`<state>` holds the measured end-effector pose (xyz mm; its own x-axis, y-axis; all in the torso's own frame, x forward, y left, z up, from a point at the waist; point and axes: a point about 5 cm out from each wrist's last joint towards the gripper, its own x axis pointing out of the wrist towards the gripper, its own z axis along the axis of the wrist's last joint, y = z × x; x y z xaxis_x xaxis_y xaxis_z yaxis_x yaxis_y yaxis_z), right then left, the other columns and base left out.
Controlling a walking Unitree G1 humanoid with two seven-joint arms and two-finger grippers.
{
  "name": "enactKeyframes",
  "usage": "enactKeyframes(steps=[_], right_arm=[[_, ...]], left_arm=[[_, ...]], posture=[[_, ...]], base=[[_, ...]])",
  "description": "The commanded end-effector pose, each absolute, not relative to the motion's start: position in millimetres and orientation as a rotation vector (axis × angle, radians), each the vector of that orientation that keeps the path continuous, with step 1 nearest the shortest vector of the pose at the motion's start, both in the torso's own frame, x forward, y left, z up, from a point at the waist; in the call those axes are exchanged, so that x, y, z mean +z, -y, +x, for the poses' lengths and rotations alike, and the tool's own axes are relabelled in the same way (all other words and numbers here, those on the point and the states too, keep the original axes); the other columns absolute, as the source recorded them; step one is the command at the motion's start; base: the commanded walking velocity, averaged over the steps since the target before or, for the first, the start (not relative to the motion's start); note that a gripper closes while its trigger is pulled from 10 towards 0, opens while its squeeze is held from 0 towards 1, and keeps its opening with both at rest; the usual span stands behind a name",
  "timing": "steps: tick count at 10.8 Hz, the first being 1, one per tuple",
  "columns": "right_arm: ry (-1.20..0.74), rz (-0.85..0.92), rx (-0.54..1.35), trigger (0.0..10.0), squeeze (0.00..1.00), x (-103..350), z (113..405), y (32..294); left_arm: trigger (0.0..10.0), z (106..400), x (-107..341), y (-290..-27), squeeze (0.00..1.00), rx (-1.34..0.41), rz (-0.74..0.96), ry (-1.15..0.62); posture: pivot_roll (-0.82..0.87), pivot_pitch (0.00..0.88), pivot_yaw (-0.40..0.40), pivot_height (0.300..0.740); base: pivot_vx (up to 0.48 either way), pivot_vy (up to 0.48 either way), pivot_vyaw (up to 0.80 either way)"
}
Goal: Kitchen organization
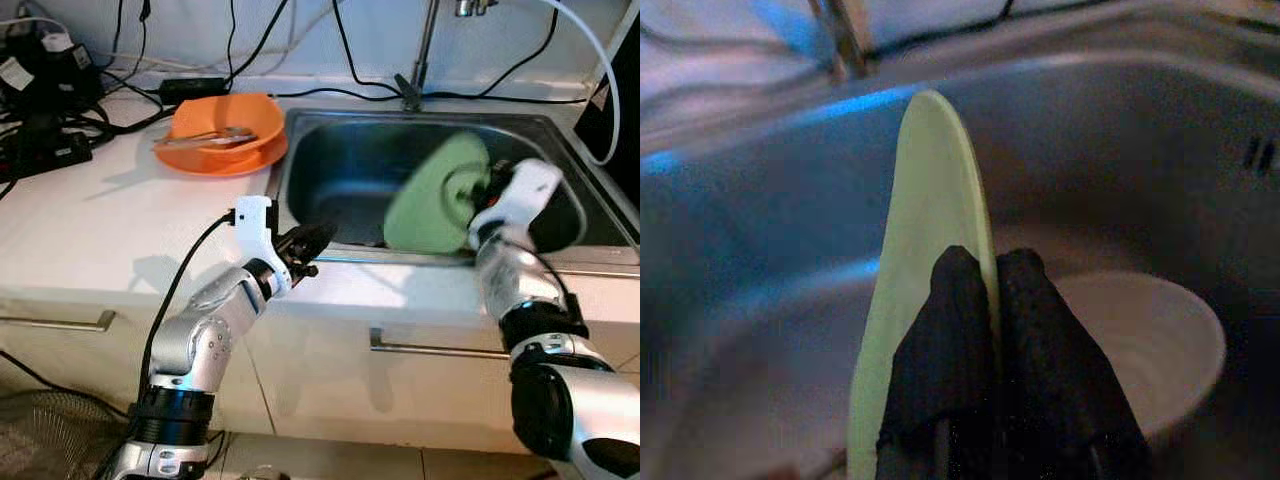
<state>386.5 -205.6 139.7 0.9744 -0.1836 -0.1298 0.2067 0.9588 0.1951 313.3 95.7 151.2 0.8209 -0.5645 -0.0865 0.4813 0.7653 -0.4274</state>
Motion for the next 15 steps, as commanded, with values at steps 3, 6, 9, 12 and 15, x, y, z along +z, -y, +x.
enactKeyframes(steps=[3, 6, 9, 12, 15], right_arm=[[-0.080, 0.191, -0.200, 10.0, 0.00, 151.5, 391.6, 207.0], [-0.080, 0.191, -0.200, 10.0, 0.00, 151.5, 391.6, 207.0], [-0.080, 0.191, -0.200, 10.0, 0.00, 151.5, 391.6, 207.0], [-0.080, 0.191, -0.200, 10.0, 0.00, 151.5, 391.6, 207.0], [-0.126, 0.138, -0.140, 10.0, 0.00, 143.8, 393.2, 192.4]], left_arm=[[10.0, 312.4, 151.4, -96.2, 0.00, -0.566, -0.377, -0.211], [10.0, 312.4, 151.4, -96.2, 0.00, -0.566, -0.377, -0.211], [10.0, 312.4, 151.4, -96.2, 0.00, -0.566, -0.377, -0.211], [10.0, 312.4, 151.4, -96.2, 0.00, -0.566, -0.377, -0.211], [10.0, 314.1, 145.5, -99.3, 0.00, -0.527, -0.382, -0.217]], posture=[[0.13, 0.000, 0.032, 0.740], [0.13, 0.000, 0.032, 0.740], [0.13, 0.000, 0.032, 0.740], [0.13, 0.000, 0.032, 0.740], [0.14, 0.000, 0.030, 0.740]], base=[[0.000, 0.000, 0.00], [0.000, 0.000, 0.00], [0.000, 0.000, 0.00], [0.000, 0.000, 0.00], [0.000, 0.000, 0.00]])
